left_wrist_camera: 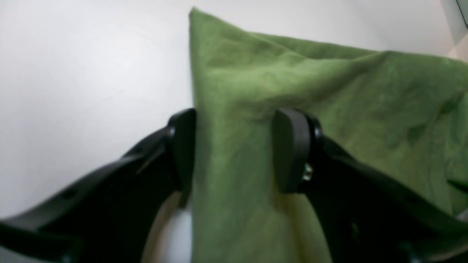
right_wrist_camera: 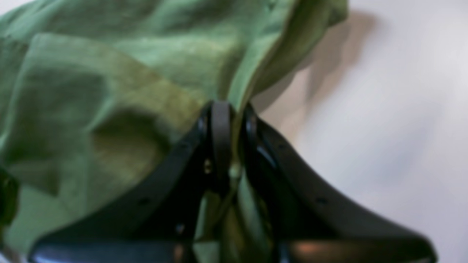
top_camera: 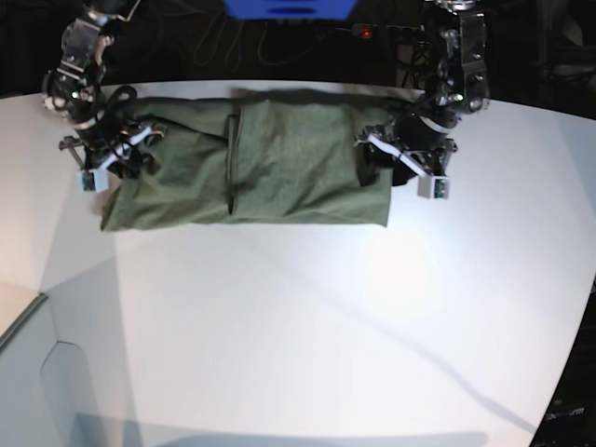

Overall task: Layout the t-shirt on the table in an organized manner, then fold the t-shirt properly
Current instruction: 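Lift the strip end with the right gripper and fold it toward the left gripper, then press the folded bundle down and open the left gripper, withdrawing it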

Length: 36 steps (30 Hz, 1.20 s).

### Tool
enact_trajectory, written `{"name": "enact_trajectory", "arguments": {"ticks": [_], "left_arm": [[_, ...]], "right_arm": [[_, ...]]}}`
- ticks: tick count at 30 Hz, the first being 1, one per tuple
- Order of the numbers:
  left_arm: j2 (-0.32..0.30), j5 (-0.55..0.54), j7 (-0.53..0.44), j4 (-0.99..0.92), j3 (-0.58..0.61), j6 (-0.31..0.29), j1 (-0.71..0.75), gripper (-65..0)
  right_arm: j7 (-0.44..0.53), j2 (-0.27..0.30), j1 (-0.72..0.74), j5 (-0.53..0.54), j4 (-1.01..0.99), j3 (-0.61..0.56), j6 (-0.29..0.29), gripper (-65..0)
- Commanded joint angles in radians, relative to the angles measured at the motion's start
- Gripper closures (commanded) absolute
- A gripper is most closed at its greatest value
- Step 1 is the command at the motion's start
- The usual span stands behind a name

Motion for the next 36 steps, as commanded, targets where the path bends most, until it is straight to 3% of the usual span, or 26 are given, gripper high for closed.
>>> {"name": "enact_trajectory", "arguments": {"ticks": [1, 8, 17, 29, 32, 36], "left_arm": [[-0.002, -0.013, -0.016, 0.014, -0.001, -0.008, -0.007, -32.5], [0.001, -0.013, -0.015, 0.014, -0.001, -0.008, -0.007, -32.5], [0.003, -0.013, -0.015, 0.013, -0.001, -0.006, -0.007, -32.5], [0.003, -0.013, -0.013, 0.013, -0.001, 0.0, -0.007, -32.5], [0.001, -0.013, -0.013, 0.013, -0.001, 0.0, -0.001, -32.5], [-0.002, -0.013, -0.013, 0.013, -0.001, 0.0, 0.002, -32.5]], "right_arm": [[0.031, -0.008, 0.0, 0.023, 0.07, -0.002, 0.003, 0.0], [0.031, -0.097, -0.072, 0.021, 0.346, -0.042, 0.003, 0.0], [0.031, -0.111, -0.222, 0.018, 0.548, -0.304, 0.003, 0.0], [0.031, -0.096, -0.196, 0.017, 0.447, -0.755, 0.003, 0.0], [0.031, -0.093, -0.156, 0.017, 0.358, -0.82, -0.067, 0.0], [0.031, -0.082, -0.097, 0.017, 0.26, -0.898, -0.079, 0.0]]}}
